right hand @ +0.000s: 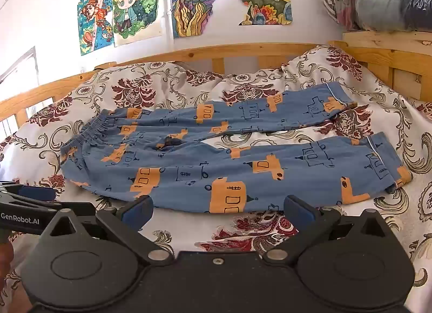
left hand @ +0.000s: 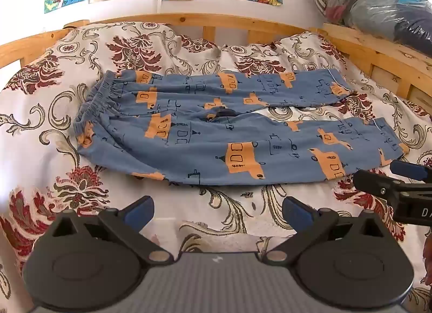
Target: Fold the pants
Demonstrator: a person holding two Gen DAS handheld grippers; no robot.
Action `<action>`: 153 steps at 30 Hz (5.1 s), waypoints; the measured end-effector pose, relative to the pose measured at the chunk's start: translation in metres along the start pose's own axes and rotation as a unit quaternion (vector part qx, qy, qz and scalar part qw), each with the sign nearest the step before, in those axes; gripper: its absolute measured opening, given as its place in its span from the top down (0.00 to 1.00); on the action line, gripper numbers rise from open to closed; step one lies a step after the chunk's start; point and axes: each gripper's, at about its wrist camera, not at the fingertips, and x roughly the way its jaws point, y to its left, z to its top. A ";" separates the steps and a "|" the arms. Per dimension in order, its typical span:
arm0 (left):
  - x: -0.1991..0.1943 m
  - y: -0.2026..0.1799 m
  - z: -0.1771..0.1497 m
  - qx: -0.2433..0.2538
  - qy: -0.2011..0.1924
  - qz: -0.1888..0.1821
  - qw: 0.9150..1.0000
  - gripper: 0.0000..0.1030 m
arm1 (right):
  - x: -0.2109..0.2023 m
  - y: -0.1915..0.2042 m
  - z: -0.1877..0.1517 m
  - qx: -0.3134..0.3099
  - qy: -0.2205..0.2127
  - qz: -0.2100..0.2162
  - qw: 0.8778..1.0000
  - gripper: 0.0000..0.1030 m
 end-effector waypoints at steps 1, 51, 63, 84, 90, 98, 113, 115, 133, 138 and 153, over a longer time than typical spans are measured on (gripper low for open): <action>0.000 0.000 0.000 -0.001 -0.001 -0.002 1.000 0.00 | 0.000 0.000 0.000 0.000 0.000 0.000 1.000 0.01; 0.003 0.000 -0.003 -0.012 0.011 -0.009 1.000 0.00 | 0.001 0.000 -0.001 0.000 0.002 0.000 1.000 0.01; 0.007 0.003 -0.005 -0.021 0.019 -0.014 0.999 0.00 | 0.001 0.001 -0.001 0.001 0.003 -0.003 1.000 0.01; 0.024 -0.002 0.081 0.104 0.045 -0.020 0.993 0.00 | 0.048 -0.035 0.081 0.005 0.043 0.011 0.999 0.01; 0.070 0.006 0.150 0.169 0.065 -0.052 0.982 0.00 | 0.118 -0.056 0.157 -0.102 0.060 0.074 0.990 0.01; 0.157 0.035 0.208 0.215 0.062 -0.082 0.971 0.00 | 0.226 -0.072 0.206 -0.197 0.115 0.146 0.963 0.01; 0.300 0.059 0.279 0.259 0.118 -0.188 0.940 0.11 | 0.358 -0.081 0.252 -0.332 0.203 0.143 0.910 0.15; 0.311 0.063 0.284 0.251 0.129 -0.197 0.939 0.14 | 0.368 -0.082 0.256 -0.343 0.212 0.146 0.903 0.21; 0.334 0.056 0.283 0.293 0.185 -0.184 0.920 0.91 | 0.397 -0.095 0.241 -0.383 0.258 0.109 0.880 0.92; 0.324 0.047 0.281 0.300 0.178 -0.152 0.925 0.98 | 0.382 -0.094 0.235 -0.379 0.227 0.090 0.893 0.99; 0.238 0.018 0.252 0.288 0.039 -0.051 0.955 0.99 | 0.280 -0.091 0.205 -0.346 0.068 0.028 0.935 1.00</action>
